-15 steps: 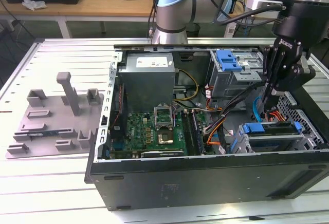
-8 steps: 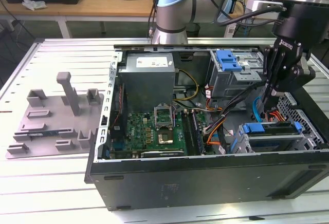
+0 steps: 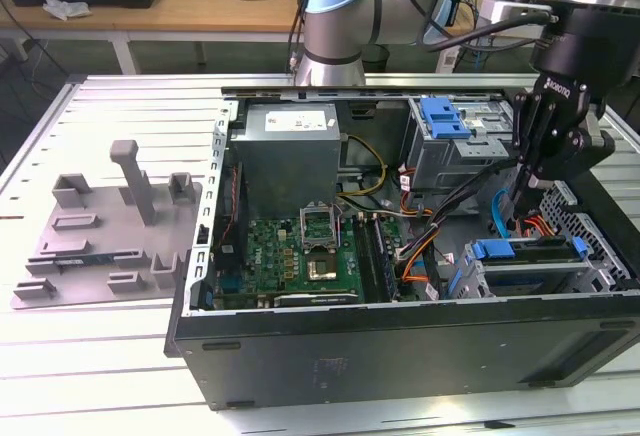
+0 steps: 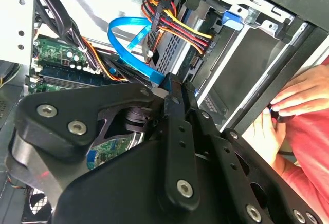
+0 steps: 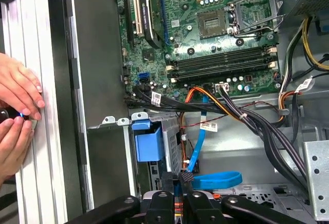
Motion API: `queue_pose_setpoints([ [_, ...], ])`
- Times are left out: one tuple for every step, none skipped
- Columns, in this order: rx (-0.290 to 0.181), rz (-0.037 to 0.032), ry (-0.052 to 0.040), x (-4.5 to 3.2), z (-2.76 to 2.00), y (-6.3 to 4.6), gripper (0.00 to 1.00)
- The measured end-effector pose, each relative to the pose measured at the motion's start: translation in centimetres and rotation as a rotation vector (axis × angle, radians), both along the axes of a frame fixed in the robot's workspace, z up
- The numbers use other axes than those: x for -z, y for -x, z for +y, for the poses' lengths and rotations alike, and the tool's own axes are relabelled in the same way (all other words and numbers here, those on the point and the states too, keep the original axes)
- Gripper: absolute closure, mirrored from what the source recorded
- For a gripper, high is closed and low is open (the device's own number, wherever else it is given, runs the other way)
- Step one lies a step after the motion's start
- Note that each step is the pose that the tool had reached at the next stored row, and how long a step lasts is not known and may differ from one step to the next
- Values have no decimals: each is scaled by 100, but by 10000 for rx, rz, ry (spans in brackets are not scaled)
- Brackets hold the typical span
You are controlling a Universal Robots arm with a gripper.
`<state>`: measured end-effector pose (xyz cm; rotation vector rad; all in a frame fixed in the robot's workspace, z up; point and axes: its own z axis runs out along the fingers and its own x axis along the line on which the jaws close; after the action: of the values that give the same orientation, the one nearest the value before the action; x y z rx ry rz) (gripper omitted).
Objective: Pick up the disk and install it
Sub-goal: 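Insert the second disk wire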
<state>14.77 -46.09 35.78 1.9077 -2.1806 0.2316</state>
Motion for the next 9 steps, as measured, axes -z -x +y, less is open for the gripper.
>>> queue_pose_setpoints([
  [0,0,-14,-1,-6,0,84],
  [0,0,-39,0,-17,0,84],
  [0,0,-53,0,-28,-1,84],
  [0,0,-93,-1,-51,-3,84],
  [2,0,-142,-3,-66,-4,84],
  [1,1,-187,-3,-77,-6,84],
  [-4,0,-315,-6,-105,-14,84],
  [-10,0,-379,-8,-121,-19,84],
  [-14,0,-434,-10,-135,-23,84],
])
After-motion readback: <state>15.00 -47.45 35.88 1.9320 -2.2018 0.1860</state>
